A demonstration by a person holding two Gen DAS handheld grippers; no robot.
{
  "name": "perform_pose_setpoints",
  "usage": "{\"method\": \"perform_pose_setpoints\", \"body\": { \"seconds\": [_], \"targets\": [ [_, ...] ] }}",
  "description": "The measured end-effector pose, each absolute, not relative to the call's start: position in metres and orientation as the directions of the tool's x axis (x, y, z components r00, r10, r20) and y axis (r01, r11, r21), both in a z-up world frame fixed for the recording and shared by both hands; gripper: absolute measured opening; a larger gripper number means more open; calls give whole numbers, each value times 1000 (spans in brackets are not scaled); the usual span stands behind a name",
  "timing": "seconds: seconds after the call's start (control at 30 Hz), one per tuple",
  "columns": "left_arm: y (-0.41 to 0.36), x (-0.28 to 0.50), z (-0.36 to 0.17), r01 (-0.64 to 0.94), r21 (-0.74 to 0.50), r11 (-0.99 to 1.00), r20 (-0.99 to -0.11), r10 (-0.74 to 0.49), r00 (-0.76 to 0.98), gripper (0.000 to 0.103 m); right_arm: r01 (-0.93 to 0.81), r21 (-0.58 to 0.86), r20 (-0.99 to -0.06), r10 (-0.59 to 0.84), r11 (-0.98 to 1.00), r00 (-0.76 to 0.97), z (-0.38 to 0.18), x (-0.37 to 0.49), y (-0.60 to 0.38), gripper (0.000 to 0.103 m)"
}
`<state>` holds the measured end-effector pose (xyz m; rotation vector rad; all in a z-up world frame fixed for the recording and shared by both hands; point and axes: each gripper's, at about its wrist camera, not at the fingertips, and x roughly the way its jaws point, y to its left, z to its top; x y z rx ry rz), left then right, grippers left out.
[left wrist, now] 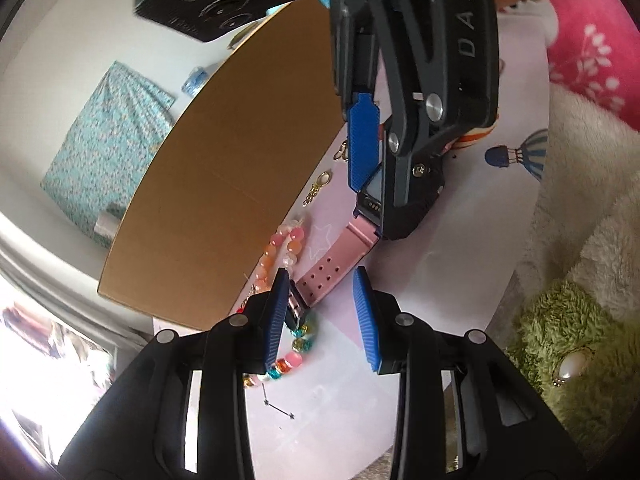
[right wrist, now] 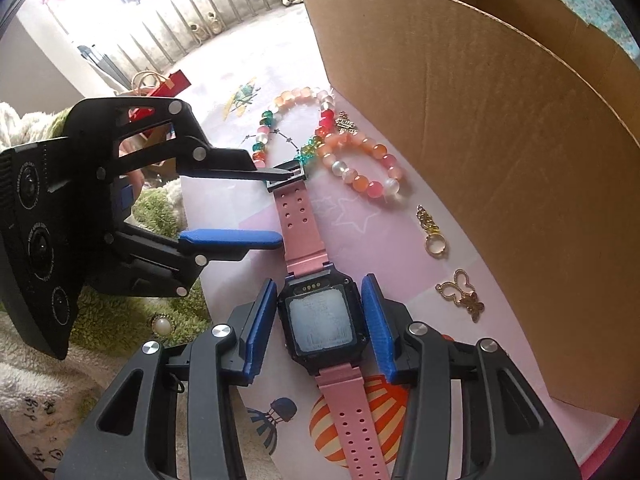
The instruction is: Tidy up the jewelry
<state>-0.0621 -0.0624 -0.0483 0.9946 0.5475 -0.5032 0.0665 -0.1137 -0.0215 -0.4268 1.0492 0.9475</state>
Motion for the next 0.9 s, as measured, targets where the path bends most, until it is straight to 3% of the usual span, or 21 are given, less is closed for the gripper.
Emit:
{"method": "perform_pose_setpoints", "body": {
  "seconds": [0.17, 0.27, 0.4, 0.47, 0.57, 0.67, 0.77, 0.9],
  "targets": [
    [-70, -50, -46, 637, 620, 458, -653, -149, 743, 29, -826, 43, -870, 427, 562, 245, -23, 54, -113, 43],
    [-59, -41, -40, 670, 525, 525, -701, -180, 690, 25, -820, -53, -866, 383, 570, 322, -24, 40, -108, 44],
    [-51, -28, -35, 680, 460, 571, -725, -200, 659, 25, -789, -136, -847, 342, 599, 406, -25, 27, -108, 56],
    [-48, -24, -34, 679, 447, 582, -727, -205, 655, 25, -769, -163, -837, 326, 618, 439, -24, 20, -110, 56],
    [-44, -22, -35, 674, 436, 597, -726, -210, 655, 25, -731, -164, -831, 307, 663, 464, -24, 14, -114, 56],
    [-38, -19, -35, 671, 417, 613, -727, -218, 651, 25, -697, -117, -835, 309, 708, 454, -23, 11, -118, 46],
    [-32, -15, -33, 677, 386, 626, -735, -235, 636, 26, -682, -98, -841, 306, 725, 446, -21, 9, -122, 46],
    [-21, -15, -30, 696, 361, 621, -730, -276, 625, 28, -664, 93, -854, 403, 742, 330, -14, 26, -139, 46]
  ]
}}
